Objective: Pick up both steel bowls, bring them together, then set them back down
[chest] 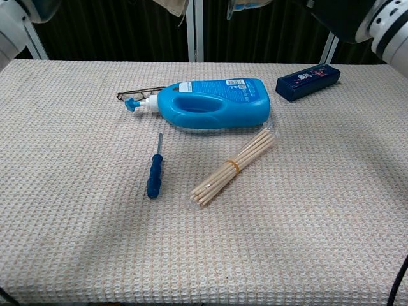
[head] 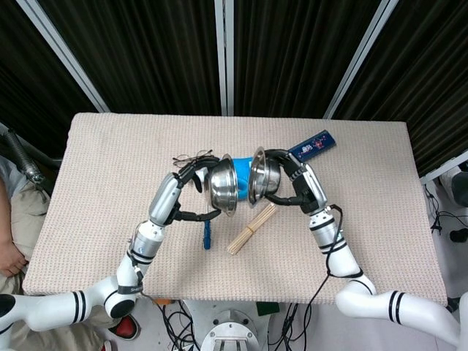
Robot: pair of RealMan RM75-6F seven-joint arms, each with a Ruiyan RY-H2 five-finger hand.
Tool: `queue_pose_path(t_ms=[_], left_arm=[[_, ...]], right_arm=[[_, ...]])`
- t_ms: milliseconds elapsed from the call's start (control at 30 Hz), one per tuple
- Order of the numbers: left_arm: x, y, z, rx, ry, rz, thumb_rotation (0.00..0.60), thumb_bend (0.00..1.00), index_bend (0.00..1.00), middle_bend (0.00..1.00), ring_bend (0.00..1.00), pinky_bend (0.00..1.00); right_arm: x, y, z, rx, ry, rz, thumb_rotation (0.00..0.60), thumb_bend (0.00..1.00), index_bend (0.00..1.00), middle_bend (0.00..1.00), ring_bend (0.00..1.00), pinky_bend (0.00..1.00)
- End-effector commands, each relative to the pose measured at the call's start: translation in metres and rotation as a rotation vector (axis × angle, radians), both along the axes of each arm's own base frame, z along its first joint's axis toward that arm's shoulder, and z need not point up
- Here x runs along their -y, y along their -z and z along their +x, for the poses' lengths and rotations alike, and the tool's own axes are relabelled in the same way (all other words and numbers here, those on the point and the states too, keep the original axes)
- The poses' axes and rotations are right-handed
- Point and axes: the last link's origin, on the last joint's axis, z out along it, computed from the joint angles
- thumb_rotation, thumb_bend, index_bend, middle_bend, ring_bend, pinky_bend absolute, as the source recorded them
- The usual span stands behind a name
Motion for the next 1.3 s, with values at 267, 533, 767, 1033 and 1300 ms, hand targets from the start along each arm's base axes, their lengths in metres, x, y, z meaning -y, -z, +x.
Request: queue_pose_path(t_ms=[267, 533, 767, 1033, 1300], left_arm=[[-0.01, 0.008, 0.017, 0.014, 0.036, 0.006, 0.6, 0.21, 0.56, 0.54, 0.43, 0.6], [-0.016, -0.007, 0.002, 0.035, -0.007, 0.051, 0.6, 0.21, 0.57, 0.54, 0.43, 0.6], [-0.018, -0.008, -0.001, 0.041, -0.016, 0.032, 0.6, 0.21, 0.57, 0.54, 0.43, 0.6], [-0.019, -0.001, 0.009, 0.032, 0.014, 0.021, 0.6, 0.21, 0.57, 0.54, 0.43, 0.6], [-0.02, -0.045, -0.051, -0.052, -0.112, 0.136, 0.6, 0.22, 0.57, 0.54, 0.43, 0.6]], right_arm=[[0.01, 0.024, 0.042, 0.056, -0.066, 0.073, 0.6, 0.16, 0.58, 0.44, 0.31, 0.19], [0.011, 0.017, 0.027, 0.092, -0.03, 0.057, 0.6, 0.16, 0.58, 0.44, 0.31, 0.19], [0.012, 0.015, 0.031, 0.111, -0.047, 0.065, 0.6, 0.17, 0.58, 0.44, 0.31, 0.19], [0.009, 0.025, 0.047, 0.102, -0.084, 0.085, 0.6, 0.18, 0.58, 0.44, 0.31, 0.19], [0.007, -0.016, -0.014, -0.043, 0.012, -0.085, 0.6, 0.18, 0.58, 0.44, 0.31, 0.19]])
